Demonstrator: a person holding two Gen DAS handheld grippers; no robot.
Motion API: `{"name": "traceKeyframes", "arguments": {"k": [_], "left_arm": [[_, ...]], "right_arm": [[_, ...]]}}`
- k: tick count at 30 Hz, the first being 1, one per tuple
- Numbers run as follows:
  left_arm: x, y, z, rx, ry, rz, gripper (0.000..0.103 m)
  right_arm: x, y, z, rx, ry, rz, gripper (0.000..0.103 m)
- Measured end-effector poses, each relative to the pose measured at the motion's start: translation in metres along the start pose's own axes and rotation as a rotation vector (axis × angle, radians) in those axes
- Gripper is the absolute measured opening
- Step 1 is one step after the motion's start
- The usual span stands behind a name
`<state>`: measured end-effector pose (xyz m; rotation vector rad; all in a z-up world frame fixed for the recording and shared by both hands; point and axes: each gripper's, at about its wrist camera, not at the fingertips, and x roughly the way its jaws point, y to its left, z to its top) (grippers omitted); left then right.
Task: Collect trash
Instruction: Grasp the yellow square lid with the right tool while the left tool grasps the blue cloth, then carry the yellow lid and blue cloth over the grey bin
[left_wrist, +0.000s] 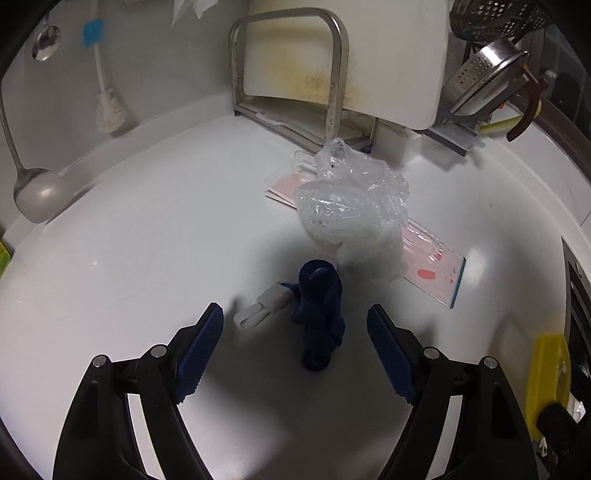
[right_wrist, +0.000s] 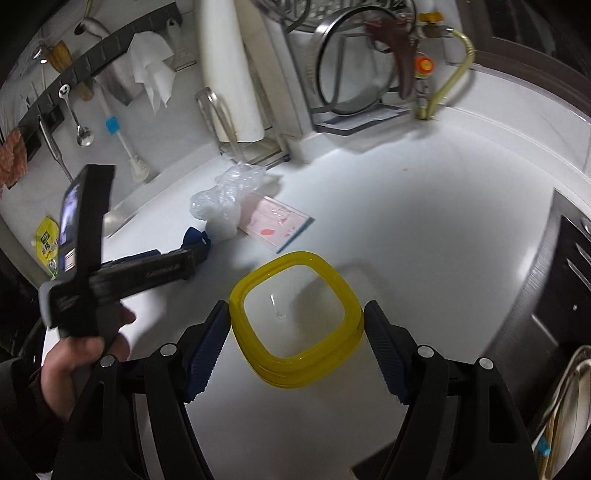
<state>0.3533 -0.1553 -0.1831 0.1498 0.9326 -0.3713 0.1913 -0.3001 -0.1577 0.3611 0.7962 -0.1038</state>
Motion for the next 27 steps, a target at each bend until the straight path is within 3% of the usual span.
{"name": "traceKeyframes", "arguments": {"k": [1, 4, 6, 16, 27], "left_arm": [[0.002, 0.000, 0.001, -0.004, 0.002, 0.000, 0.074], [0.006, -0.001, 0.001, -0.006, 0.017, -0.005, 0.052], [0.007, -0.002, 0.000, 0.003, 0.022, -0.006, 0.029], [-0.029, 0.002, -0.012, -0.005, -0.032, -0.005, 0.023], [-0.124, 0.003, -0.064, -0.014, -0.080, 0.021, 0.023]], "right_arm": [[-0.002, -0.002, -0.002, 0.007, -0.001, 0.000, 0.071], [-0.007, -0.004, -0.006, 0.022, -0.003, 0.002, 0.071], [-0.009, -0.003, -0.009, 0.022, 0.000, 0.003, 0.071], [-0.022, 0.006, -0.020, 0.015, 0.002, 0.030, 0.071], [-0.080, 0.022, -0.049, -0.022, 0.019, 0.058, 0.071]]}}
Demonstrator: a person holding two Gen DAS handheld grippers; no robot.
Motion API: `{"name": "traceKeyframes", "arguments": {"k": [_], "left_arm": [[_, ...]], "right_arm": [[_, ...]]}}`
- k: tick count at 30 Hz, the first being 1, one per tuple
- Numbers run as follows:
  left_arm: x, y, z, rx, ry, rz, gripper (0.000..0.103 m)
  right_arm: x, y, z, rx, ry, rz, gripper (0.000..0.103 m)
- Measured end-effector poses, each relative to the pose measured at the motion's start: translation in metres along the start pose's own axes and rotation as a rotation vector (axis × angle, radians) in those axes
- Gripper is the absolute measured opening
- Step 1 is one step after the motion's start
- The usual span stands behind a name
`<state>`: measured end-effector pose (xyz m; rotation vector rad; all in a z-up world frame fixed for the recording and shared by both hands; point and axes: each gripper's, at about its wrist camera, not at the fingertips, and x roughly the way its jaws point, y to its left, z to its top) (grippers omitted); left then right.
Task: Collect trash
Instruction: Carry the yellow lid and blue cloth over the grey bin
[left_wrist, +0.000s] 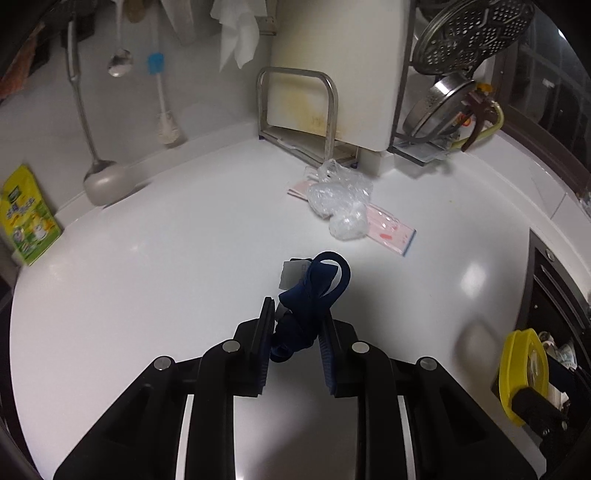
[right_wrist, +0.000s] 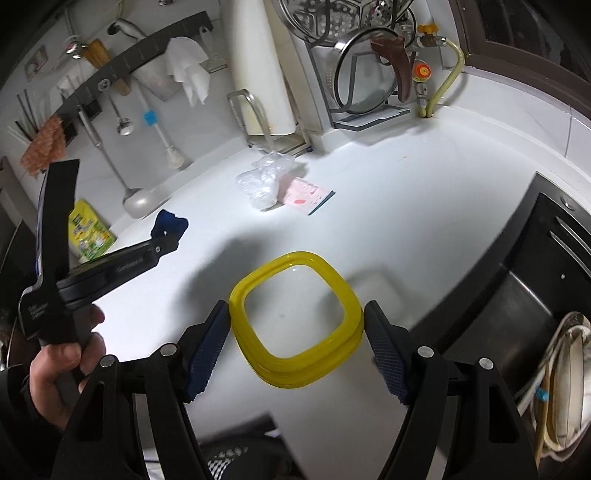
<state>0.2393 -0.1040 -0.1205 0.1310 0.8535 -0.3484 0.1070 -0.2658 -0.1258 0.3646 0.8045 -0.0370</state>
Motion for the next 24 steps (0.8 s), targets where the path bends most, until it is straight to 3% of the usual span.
{"name": "traceKeyframes", "arguments": {"k": [13, 24], "left_arm": [[-0.129, -0.008, -0.093, -0.016, 0.004, 0.025, 0.023], [-0.172, -0.037, -0.161, -0.056, 0.076, 0.035, 0.023]], "right_arm": [[-0.102, 0.011, -0.065, -0.098, 0.018, 0.063, 0.071], [-0.135, 0.011, -0.126, -0.186, 0.120, 0.140, 0.071]]}}
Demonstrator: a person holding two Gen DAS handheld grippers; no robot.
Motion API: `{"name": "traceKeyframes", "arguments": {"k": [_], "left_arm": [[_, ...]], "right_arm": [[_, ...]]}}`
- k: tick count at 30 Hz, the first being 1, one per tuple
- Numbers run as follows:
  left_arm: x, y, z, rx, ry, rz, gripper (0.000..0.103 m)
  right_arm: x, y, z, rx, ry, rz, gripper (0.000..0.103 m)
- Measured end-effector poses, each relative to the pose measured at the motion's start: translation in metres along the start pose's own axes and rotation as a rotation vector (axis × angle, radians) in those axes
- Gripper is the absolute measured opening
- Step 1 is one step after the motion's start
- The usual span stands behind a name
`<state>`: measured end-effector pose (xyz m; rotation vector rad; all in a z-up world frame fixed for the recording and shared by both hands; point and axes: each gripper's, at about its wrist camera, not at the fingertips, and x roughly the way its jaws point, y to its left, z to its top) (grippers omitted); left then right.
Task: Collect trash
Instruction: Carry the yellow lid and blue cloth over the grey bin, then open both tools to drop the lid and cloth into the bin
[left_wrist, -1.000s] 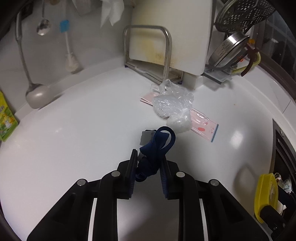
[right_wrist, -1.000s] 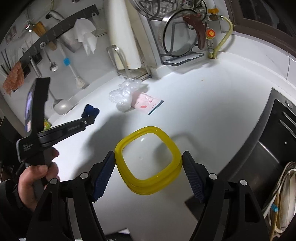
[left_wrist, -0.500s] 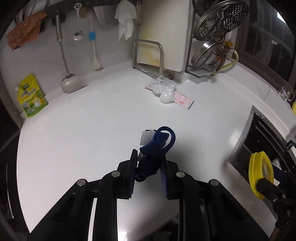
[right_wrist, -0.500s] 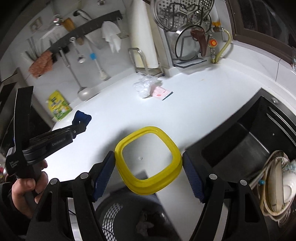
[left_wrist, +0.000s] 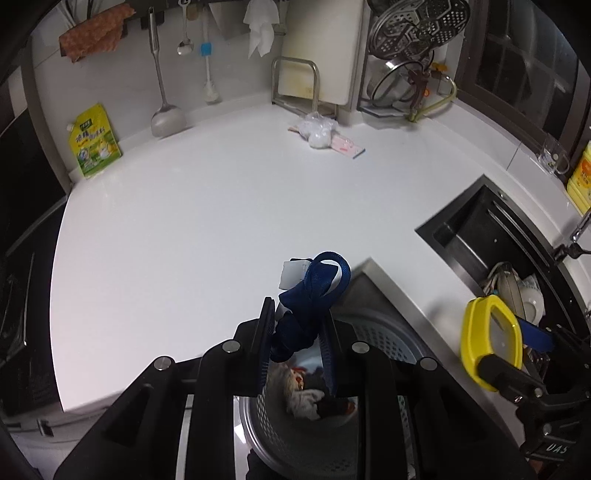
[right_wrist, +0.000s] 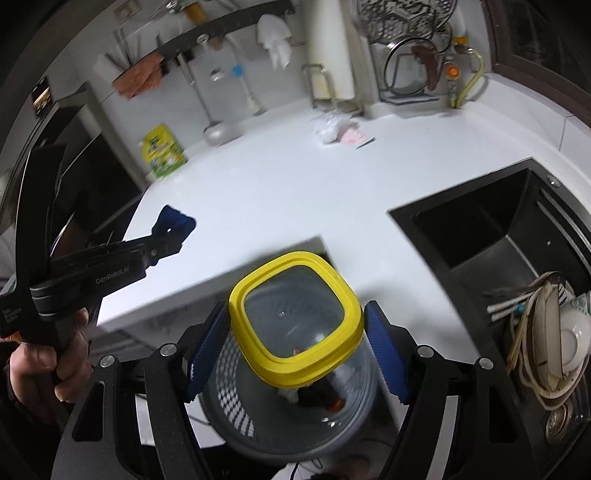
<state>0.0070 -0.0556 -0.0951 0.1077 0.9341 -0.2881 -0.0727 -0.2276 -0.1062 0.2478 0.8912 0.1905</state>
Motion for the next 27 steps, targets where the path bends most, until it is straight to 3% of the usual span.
{"name": "traceKeyframes", "arguments": {"k": [12, 27], "left_arm": [[0.006, -0.016, -0.053, -0.004, 0.102, 0.018, 0.023], [0.014, -0.014, -0.065, -0.039, 0.162, -0.002, 0.025]], "right_arm": [[0.007, 0.006, -0.031, -0.032, 0.084, 0.035, 0.071], [0.029, 0.007, -0.039, -0.016, 0.162, 0.052, 0.071]]}}
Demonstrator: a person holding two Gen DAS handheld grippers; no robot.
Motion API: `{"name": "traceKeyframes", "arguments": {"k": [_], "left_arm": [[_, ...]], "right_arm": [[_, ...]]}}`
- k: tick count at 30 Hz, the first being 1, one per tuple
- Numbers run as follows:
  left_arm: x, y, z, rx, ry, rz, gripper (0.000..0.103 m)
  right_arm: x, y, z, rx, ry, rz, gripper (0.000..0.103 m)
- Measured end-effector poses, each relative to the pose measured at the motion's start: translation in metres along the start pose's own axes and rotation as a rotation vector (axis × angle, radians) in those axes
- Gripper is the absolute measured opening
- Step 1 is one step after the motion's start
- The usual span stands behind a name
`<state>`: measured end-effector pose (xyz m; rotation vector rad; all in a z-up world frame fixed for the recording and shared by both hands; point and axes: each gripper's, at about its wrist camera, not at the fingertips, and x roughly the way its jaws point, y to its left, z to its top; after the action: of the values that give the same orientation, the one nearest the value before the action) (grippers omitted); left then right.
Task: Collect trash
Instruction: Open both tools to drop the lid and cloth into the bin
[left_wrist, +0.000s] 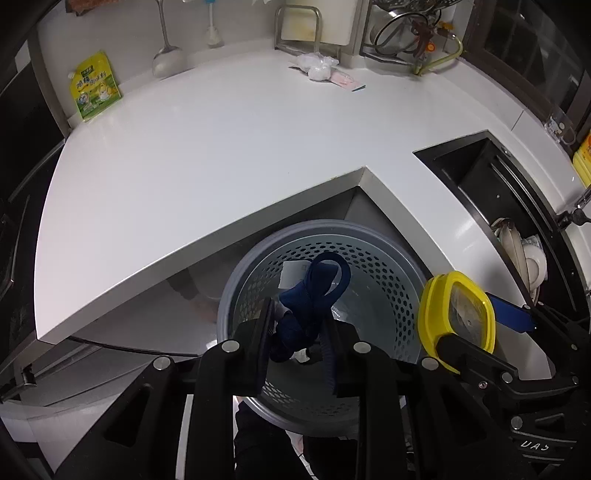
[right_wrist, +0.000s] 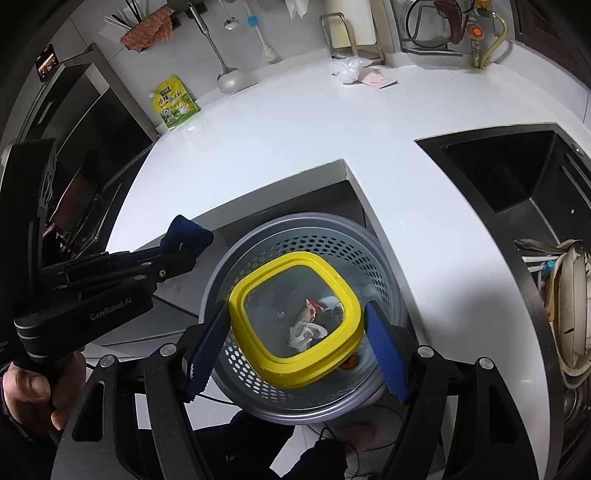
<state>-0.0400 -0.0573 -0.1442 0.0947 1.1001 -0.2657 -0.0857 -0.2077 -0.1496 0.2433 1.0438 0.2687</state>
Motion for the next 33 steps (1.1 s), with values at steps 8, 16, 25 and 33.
{"name": "traceKeyframes", "arguments": {"k": [8, 16, 25, 33], "left_arm": [[-0.001, 0.001, 0.000, -0.002, 0.001, -0.004, 0.026], [-0.002, 0.003, 0.000, -0.006, 0.008, -0.011, 0.033], [-0.005, 0.002, 0.001, -0.009, -0.004, -0.008, 0.049], [-0.013, 0.000, 0.006, -0.010, -0.028, -0.004, 0.051]], "right_arm": [[0.002, 0.005, 0.002, -0.010, -0.004, -0.002, 0.071], [-0.001, 0.003, 0.004, 0.000, -0.004, 0.001, 0.074], [-0.008, 0.006, 0.004, -0.011, -0.020, -0.009, 0.076], [-0.019, 0.001, 0.008, -0.008, -0.047, -0.015, 0.076]]}}
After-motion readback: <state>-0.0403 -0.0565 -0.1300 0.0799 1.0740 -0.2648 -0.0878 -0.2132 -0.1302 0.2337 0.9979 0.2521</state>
